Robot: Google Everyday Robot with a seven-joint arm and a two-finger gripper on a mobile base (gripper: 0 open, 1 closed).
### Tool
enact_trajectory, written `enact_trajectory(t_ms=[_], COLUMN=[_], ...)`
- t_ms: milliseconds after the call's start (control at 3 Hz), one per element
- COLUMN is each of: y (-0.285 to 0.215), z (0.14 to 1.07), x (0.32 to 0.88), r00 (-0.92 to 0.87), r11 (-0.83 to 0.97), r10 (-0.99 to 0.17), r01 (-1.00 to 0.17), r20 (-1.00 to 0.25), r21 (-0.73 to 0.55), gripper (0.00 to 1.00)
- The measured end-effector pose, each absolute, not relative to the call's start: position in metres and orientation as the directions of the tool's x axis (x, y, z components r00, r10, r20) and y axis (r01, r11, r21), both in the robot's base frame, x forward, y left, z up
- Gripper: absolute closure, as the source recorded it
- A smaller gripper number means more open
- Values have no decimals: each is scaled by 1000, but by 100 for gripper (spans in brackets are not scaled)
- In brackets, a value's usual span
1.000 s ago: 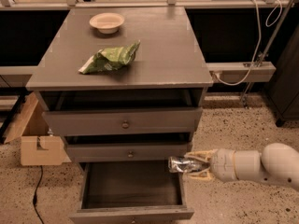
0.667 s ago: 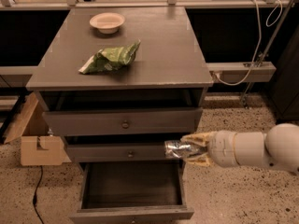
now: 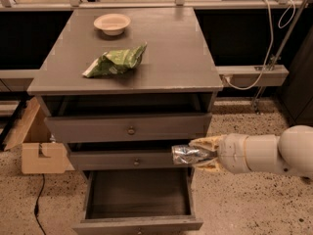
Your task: Pick redbull can from bottom drawer and place on counter
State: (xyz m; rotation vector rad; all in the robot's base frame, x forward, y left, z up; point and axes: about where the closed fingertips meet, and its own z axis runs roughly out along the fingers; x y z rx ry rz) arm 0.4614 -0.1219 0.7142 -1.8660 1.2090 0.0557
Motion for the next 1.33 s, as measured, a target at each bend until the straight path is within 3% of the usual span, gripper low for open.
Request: enact_trajectory(t_ms=[1000,1333], y=[-140,-149], z=[871,898], x=[535,583], r00=[615,545], r11=[-185,-152], r10=[-720,-759], r01=[-618,-680], r20=[-323,-356], r21=[-764,-717], gripper=[100,100])
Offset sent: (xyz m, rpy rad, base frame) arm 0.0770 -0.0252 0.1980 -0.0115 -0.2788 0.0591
